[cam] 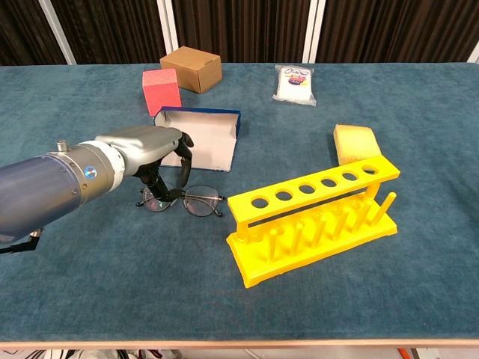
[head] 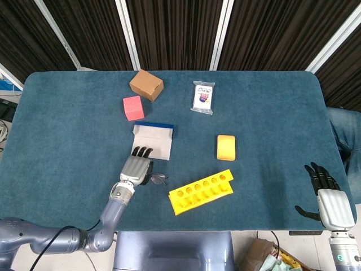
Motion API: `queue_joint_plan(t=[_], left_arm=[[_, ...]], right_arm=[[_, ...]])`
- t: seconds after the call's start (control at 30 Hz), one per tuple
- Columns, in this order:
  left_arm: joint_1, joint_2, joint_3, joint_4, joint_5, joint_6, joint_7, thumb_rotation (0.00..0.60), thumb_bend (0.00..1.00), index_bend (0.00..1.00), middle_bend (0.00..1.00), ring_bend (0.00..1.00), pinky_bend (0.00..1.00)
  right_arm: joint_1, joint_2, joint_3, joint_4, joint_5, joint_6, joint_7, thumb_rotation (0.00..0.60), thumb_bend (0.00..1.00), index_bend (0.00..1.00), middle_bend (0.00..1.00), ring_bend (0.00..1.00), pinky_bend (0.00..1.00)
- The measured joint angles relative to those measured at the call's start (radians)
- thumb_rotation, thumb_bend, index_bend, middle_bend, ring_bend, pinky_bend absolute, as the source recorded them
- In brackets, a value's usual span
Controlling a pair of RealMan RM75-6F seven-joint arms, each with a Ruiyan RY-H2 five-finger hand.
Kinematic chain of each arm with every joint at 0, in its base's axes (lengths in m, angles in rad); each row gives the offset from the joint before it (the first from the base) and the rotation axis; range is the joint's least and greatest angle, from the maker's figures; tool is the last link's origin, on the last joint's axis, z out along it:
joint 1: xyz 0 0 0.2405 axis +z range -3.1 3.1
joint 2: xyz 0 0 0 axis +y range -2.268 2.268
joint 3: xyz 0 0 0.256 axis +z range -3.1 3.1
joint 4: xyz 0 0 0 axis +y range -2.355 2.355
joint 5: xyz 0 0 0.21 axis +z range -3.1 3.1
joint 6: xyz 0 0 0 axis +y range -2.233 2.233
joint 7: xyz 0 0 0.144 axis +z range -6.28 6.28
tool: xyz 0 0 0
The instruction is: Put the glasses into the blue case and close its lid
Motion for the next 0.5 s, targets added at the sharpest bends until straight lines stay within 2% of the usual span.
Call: queue_joint_plan(t=[0.5], left_arm=[[0.0, -0.007, 0.003, 0.008, 0.003, -0.005, 0.006, 0.6, 0.37, 0.56, 0.11, 0.0, 0.0]], right_arm=[[0.0, 0.0, 0.001, -0.001, 0.002, -0.001, 0.0, 0.6, 0.0, 0.0, 0.0, 0.0, 0.18]])
